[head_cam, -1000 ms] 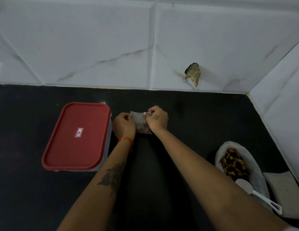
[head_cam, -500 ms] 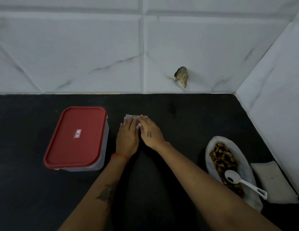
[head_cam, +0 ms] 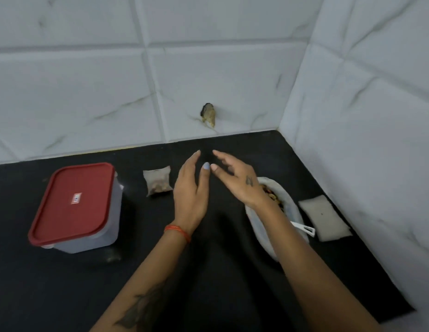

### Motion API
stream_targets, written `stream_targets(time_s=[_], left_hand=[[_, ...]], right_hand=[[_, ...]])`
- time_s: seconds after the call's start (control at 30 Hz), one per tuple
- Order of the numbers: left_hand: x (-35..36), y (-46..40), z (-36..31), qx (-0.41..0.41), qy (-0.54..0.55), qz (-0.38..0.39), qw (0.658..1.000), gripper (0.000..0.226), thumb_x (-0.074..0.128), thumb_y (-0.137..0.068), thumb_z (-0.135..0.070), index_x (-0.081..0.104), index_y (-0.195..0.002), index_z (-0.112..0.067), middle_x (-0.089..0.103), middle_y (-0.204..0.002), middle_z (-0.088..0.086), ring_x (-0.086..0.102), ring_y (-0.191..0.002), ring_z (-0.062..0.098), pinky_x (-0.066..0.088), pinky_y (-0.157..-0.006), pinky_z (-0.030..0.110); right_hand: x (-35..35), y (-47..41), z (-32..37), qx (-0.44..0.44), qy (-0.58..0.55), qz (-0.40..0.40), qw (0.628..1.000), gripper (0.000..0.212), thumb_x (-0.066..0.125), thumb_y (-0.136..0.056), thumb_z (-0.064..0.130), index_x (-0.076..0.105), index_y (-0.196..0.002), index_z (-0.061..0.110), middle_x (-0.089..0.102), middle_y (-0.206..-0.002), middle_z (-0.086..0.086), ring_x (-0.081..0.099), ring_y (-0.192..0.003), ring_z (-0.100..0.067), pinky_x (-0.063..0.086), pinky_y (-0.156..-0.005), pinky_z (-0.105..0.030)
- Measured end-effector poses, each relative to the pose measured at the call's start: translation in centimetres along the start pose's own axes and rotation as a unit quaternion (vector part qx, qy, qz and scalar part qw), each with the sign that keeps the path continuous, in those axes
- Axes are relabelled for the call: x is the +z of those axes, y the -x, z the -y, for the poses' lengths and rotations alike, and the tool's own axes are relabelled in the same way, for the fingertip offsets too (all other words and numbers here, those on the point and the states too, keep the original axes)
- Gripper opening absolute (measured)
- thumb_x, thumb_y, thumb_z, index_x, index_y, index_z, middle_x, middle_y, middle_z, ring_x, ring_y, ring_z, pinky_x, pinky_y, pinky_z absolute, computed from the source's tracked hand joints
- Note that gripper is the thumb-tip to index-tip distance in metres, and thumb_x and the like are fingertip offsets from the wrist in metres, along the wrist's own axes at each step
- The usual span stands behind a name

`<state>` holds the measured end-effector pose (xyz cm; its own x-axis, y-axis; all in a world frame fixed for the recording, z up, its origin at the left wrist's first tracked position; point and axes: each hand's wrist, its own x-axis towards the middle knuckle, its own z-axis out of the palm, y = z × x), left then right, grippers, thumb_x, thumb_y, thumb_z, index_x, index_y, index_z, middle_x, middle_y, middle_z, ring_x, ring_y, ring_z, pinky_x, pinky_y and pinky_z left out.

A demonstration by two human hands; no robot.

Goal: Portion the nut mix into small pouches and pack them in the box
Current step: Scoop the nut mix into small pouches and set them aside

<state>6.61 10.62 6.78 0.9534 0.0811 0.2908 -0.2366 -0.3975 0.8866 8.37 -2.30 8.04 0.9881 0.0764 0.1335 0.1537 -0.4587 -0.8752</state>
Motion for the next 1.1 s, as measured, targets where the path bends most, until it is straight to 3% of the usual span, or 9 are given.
stream_targets(time_s=[0.2,0.3,0.43,0.53,0.67,0.73,0.8,0.87,1.1], left_hand=[[6.5,4.0,-5.9,0.009,0.111,0.091,0.990,0.045,0.048,-0.098,-0.034,0.039,-0.141,-0.027,0.042,-0.134,-0.016,0.043,-0.125,-0.001,0.040,-0.105,0.027],[10.5,6.1,-7.4,-0.014,0.136,0.167,0.976,0.048,0.048,-0.099,-0.029,0.036,-0.143,-0.017,0.050,-0.114,-0.023,0.047,-0.110,-0.014,0.036,-0.108,0.027],[15.5,8.3,-8.6,-0.101,0.161,0.283,0.940,0.056,0.046,-0.099,-0.029,0.024,-0.149,-0.017,0.035,-0.147,-0.005,0.030,-0.139,0.012,0.026,-0.116,0.034],[18.5,8.4,-9.2,-0.195,0.147,0.340,0.908,0.061,0.046,-0.098,-0.020,0.015,-0.151,-0.020,0.021,-0.156,0.006,0.022,-0.143,0.019,0.023,-0.114,0.032],[21.0,7.9,-9.8,-0.312,0.138,0.354,0.871,0.073,0.044,-0.091,-0.007,0.006,-0.152,-0.020,0.022,-0.154,0.011,0.028,-0.138,0.028,0.032,-0.108,0.036],[21.9,7.7,-9.8,-0.355,0.142,0.342,0.858,0.076,0.045,-0.088,-0.005,0.007,-0.152,-0.018,0.030,-0.149,0.013,0.040,-0.126,0.029,0.046,-0.090,0.034],[22.2,7.8,-10.0,-0.375,0.139,0.335,0.853,0.075,0.045,-0.086,-0.005,0.010,-0.151,-0.017,0.034,-0.145,0.013,0.047,-0.118,0.029,0.043,-0.065,0.027],[22.2,8.0,-10.1,-0.383,0.136,0.327,0.853,0.072,0.045,-0.086,-0.005,0.012,-0.150,-0.017,0.032,-0.145,0.013,0.048,-0.112,0.028,0.038,-0.057,0.025],[21.6,8.2,-10.9,-0.374,0.148,0.314,0.860,0.070,0.044,-0.088,-0.002,0.016,-0.150,-0.018,0.040,-0.133,0.009,0.044,-0.082,0.013,0.039,-0.059,0.026]], right_hand=[[-8.8,6.5,-2.1,0.070,-0.100,-0.147,0.982,0.041,0.060,-0.091,0.033,0.053,-0.131,0.030,0.055,-0.130,0.015,0.050,-0.119,0.004,0.040,-0.097,-0.014],[-12.3,9.1,-4.8,0.119,-0.120,-0.239,0.956,0.039,0.059,-0.092,0.032,0.055,-0.131,0.026,0.058,-0.129,0.011,0.053,-0.115,0.003,0.041,-0.087,-0.007],[-14.6,12.0,-9.1,0.201,-0.074,-0.316,0.924,0.040,0.056,-0.094,0.026,0.052,-0.133,0.019,0.056,-0.132,0.004,0.051,-0.121,-0.007,0.040,-0.094,-0.013],[-15.2,13.4,-11.9,0.247,-0.005,-0.311,0.918,0.041,0.055,-0.094,0.015,0.050,-0.135,0.009,0.054,-0.135,-0.006,0.049,-0.127,-0.019,0.037,-0.100,-0.021],[-15.1,14.0,-13.8,0.273,0.124,-0.248,0.921,0.043,0.057,-0.091,0.009,0.051,-0.133,0.002,0.054,-0.135,-0.014,0.049,-0.126,-0.026,0.033,-0.105,-0.027],[-14.8,14.1,-13.9,0.285,0.143,-0.223,0.921,0.044,0.055,-0.090,0.007,0.050,-0.133,0.001,0.055,-0.134,-0.015,0.050,-0.126,-0.027,0.034,-0.104,-0.026],[-14.6,14.3,-13.9,0.293,0.153,-0.203,0.922,0.045,0.054,-0.090,0.008,0.049,-0.134,0.001,0.054,-0.134,-0.016,0.050,-0.125,-0.027,0.035,-0.103,-0.026],[-14.5,14.5,-14.0,0.297,0.164,-0.188,0.922,0.046,0.054,-0.090,0.008,0.048,-0.135,0.003,0.055,-0.135,-0.014,0.050,-0.125,-0.026,0.035,-0.101,-0.024],[-14.5,14.5,-13.7,0.286,0.177,-0.233,0.913,0.043,0.058,-0.089,0.013,0.055,-0.132,0.009,0.060,-0.130,-0.010,0.054,-0.121,-0.024,0.041,-0.100,-0.028]])
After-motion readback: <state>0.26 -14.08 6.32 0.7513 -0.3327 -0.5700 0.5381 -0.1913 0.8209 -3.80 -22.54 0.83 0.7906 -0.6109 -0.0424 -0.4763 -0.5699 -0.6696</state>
